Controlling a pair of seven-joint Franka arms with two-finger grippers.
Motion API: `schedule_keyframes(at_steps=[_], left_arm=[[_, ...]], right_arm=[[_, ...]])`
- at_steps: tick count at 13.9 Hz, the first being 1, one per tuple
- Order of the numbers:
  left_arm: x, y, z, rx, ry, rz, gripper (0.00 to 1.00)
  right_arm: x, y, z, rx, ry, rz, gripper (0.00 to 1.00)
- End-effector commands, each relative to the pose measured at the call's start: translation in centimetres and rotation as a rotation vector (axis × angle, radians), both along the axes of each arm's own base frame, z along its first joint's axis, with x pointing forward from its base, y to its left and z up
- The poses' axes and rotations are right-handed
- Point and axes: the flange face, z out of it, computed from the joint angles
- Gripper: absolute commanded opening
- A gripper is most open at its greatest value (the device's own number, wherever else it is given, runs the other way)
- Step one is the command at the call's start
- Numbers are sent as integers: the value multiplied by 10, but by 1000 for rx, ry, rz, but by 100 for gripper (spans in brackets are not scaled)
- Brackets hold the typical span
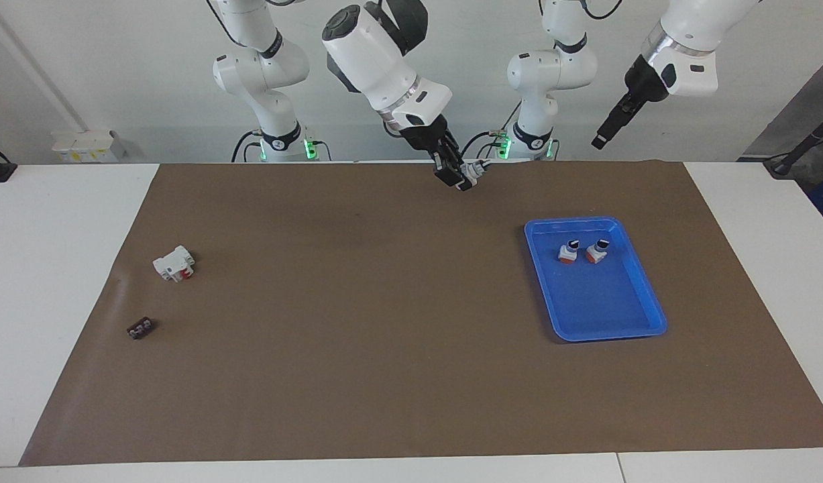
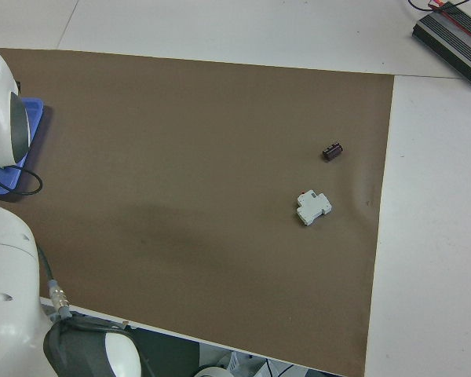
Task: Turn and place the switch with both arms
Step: 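Lift the green switch and carry it toward the left gripper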
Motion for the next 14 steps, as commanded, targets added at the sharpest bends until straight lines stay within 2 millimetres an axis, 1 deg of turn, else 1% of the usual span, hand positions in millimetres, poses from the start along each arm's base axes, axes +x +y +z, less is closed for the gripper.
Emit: schedule_keyframes(at_steps=[1, 2, 3, 4, 6, 7, 8, 9, 11, 13, 14], left_arm=[[0, -15, -5, -14, 2, 362, 100], [1, -24, -5, -29, 12, 449, 100], [3, -29, -5, -72, 42, 553, 100], [6, -31, -3, -113, 59, 645, 100], [10, -35, -2, -138, 79, 780, 100], [13, -37, 0, -193, 111, 845, 100], [16, -40, -3, -276, 203, 930, 100], [19, -35, -8, -317, 254, 1007, 100], [20, -45, -10, -352, 298, 1040, 100], [20, -51, -17, -364, 346, 1140, 99], [20, -54, -16, -376, 375, 1189, 98]], right_arm=[[1, 3, 7, 32, -13, -28, 0], [-1, 6, 7, 33, -9, -31, 0], [-2, 7, 7, 34, -4, -36, 0], [-3, 9, 7, 35, -2, -34, 0], [-3, 9, 7, 36, -2, -37, 0], [-3, 9, 9, 40, -8, -41, 0], [-5, 13, 10, 46, -17, -39, 0], [-7, 16, 10, 49, -17, -40, 0], [-7, 16, 10, 49, -15, -43, 0], [-7, 16, 10, 50, -13, -45, 0], [-7, 16, 10, 50, -13, -45, 0]])
